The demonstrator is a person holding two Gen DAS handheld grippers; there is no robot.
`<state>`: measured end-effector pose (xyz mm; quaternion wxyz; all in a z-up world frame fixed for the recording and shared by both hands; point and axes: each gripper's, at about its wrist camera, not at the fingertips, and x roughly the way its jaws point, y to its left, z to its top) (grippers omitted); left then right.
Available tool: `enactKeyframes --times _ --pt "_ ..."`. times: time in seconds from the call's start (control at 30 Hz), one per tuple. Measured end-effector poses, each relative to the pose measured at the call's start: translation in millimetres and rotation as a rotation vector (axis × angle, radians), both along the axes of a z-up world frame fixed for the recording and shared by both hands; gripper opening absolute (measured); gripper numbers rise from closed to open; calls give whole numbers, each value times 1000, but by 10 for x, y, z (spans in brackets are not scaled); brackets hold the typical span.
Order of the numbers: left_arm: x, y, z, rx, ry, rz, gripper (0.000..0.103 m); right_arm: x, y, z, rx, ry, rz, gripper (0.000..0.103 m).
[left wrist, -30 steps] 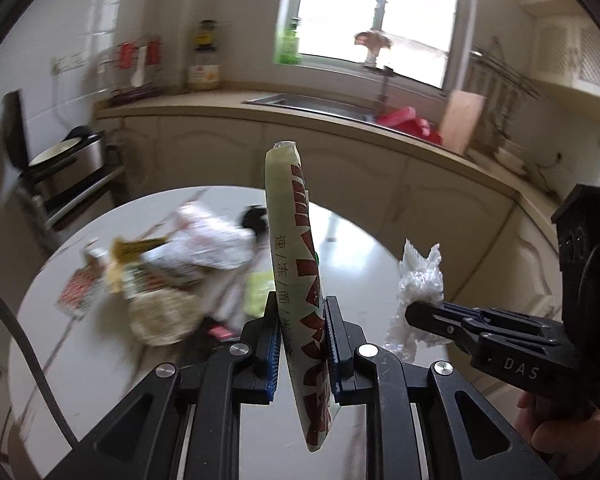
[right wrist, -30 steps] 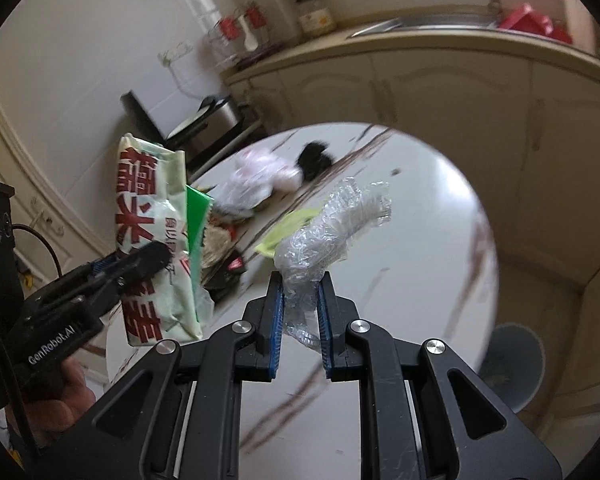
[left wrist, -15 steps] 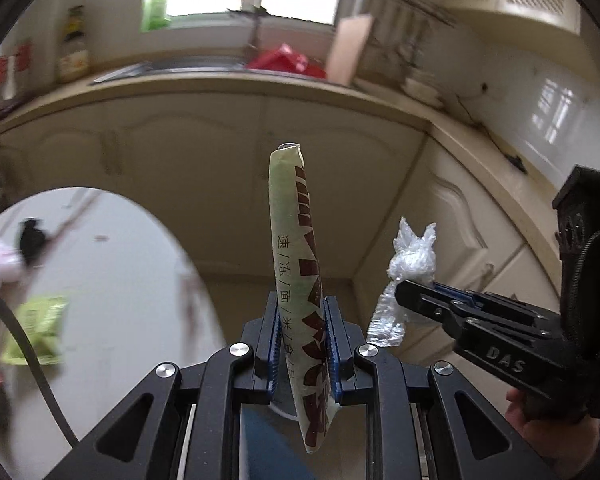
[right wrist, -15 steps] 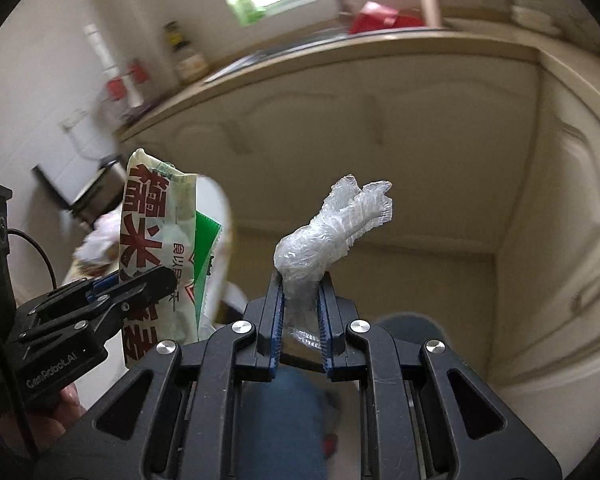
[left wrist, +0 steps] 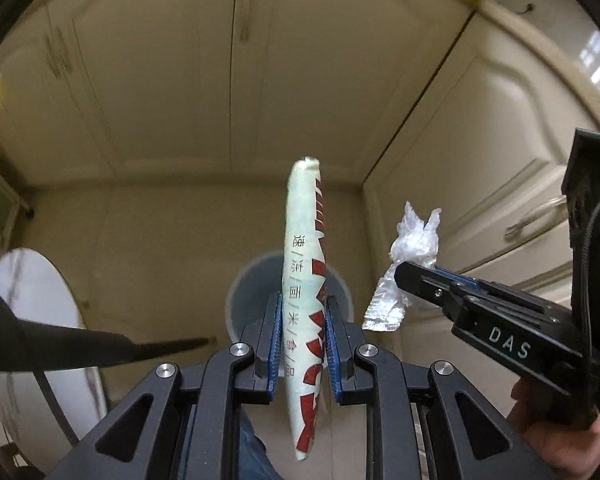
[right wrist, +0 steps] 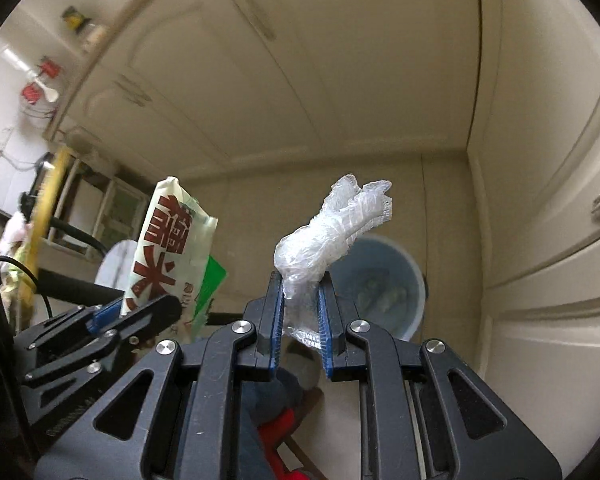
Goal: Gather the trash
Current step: 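Carry both items over the blue bin and open both grippers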
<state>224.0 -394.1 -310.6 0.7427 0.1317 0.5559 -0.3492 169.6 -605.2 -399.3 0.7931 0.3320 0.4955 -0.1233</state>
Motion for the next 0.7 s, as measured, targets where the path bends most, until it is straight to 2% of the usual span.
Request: enactKeyframes --times 0.2,0.3,0.37,0.4,0.43,0.5,0.53,0.6,0.7 --pt "378 -262 -391 37 75 12 16 178 -90 -502 68 78 -10 15" --pt "516 -357 -475 58 87 11 19 175 -155 -698 87 117 -26 21" --pt "541 -436 -493 71 81 9 30 118 -232 -801 93 136 -50 37" --pt "556 -474 -520 82 80 14 35 77 -255 -818 93 139 -60 57" --pt "577 -504 -538 90 82 19 45 58 -272 -827 91 137 -72 68" --pt "622 -532 -533 97 68 30 50 32 -295 -807 90 135 -80 73" --pt "604 -546 -540 103 61 32 50 7 -310 -794 85 137 -92 84" --pt "598 -559 -489 101 44 37 54 -45 -333 -773 77 123 -114 96" --pt "630 -581 -374 89 6 46 63 -113 -380 -714 84 106 -138 103"
